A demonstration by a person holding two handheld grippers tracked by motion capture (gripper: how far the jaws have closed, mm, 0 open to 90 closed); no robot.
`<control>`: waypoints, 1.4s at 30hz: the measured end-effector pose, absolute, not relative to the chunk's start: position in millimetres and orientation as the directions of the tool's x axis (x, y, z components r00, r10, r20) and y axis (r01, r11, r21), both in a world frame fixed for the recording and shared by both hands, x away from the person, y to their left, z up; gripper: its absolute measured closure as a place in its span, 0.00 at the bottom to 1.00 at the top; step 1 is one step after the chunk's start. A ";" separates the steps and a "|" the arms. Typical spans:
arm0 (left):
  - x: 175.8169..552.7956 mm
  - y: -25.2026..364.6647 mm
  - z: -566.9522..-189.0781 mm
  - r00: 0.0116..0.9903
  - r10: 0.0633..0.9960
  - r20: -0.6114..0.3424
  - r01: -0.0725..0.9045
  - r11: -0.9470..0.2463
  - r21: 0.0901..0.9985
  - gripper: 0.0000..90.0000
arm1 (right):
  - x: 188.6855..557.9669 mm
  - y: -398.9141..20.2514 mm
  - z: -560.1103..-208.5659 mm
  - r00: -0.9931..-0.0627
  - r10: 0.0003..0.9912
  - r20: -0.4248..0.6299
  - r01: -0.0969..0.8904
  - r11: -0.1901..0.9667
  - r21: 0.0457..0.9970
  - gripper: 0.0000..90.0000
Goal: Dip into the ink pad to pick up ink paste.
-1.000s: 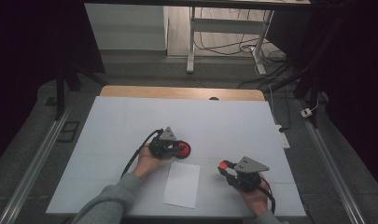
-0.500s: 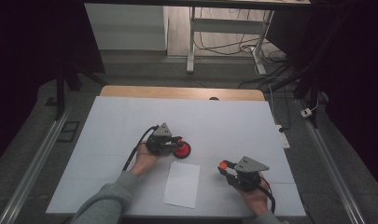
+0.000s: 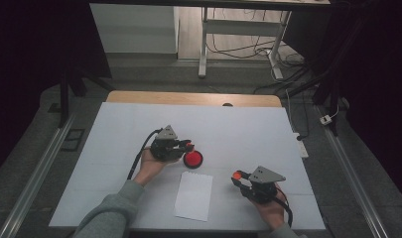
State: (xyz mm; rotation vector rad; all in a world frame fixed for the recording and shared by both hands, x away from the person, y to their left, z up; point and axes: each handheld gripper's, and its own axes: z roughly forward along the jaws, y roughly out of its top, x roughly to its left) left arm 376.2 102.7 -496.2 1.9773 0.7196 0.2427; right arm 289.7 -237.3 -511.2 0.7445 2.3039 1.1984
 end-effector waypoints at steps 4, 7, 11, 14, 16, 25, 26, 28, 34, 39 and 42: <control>377.1 101.9 -497.9 0.805 0.579 -0.129 0.391 -0.353 0.850 0.81 | 289.9 -237.0 -511.6 -0.763 0.634 -0.126 0.257 0.477 0.840 0.71; 377.8 100.6 -499.4 0.808 0.576 -0.128 0.394 -0.365 0.844 0.81 | 290.4 -236.9 -512.3 -0.765 0.632 -0.122 0.257 0.473 0.843 0.71; 378.1 98.2 -501.4 0.809 0.574 -0.129 0.399 -0.375 0.837 0.81 | 290.3 -237.3 -511.9 -0.763 0.634 -0.127 0.258 0.479 0.839 0.71; 377.8 96.4 -502.3 0.810 0.572 -0.127 0.400 -0.382 0.833 0.81 | 290.4 -237.0 -512.3 -0.764 0.633 -0.125 0.257 0.477 0.840 0.71; 377.9 95.2 -503.1 0.812 0.571 -0.123 0.399 -0.388 0.831 0.81 | 290.4 -236.9 -512.3 -0.765 0.632 -0.125 0.257 0.477 0.840 0.71; 378.0 87.0 -510.5 0.818 0.565 -0.108 0.402 -0.427 0.810 0.81 | 290.4 -236.9 -512.4 -0.765 0.632 -0.124 0.259 0.478 0.839 0.71; 378.1 86.2 -511.6 0.819 0.564 -0.107 0.402 -0.431 0.808 0.81 | 290.4 -236.9 -512.5 -0.765 0.632 -0.124 0.259 0.478 0.839 0.71; 378.4 84.7 -514.0 0.819 0.565 -0.104 0.405 -0.439 0.802 0.81 | 290.3 -236.9 -512.5 -0.765 0.632 -0.124 0.259 0.478 0.839 0.71; 379.8 82.9 -519.8 0.820 0.564 -0.099 0.410 -0.458 0.789 0.81 | 290.3 -236.9 -512.5 -0.766 0.631 -0.125 0.258 0.479 0.839 0.71; 380.4 82.2 -522.2 0.819 0.566 -0.094 0.412 -0.467 0.782 0.81 | 290.2 -237.0 -512.3 -0.767 0.629 -0.127 0.258 0.483 0.837 0.71; 380.8 81.5 -524.2 0.818 0.567 -0.091 0.415 -0.474 0.777 0.81 | 290.2 -236.9 -512.3 -0.767 0.629 -0.127 0.258 0.483 0.837 0.71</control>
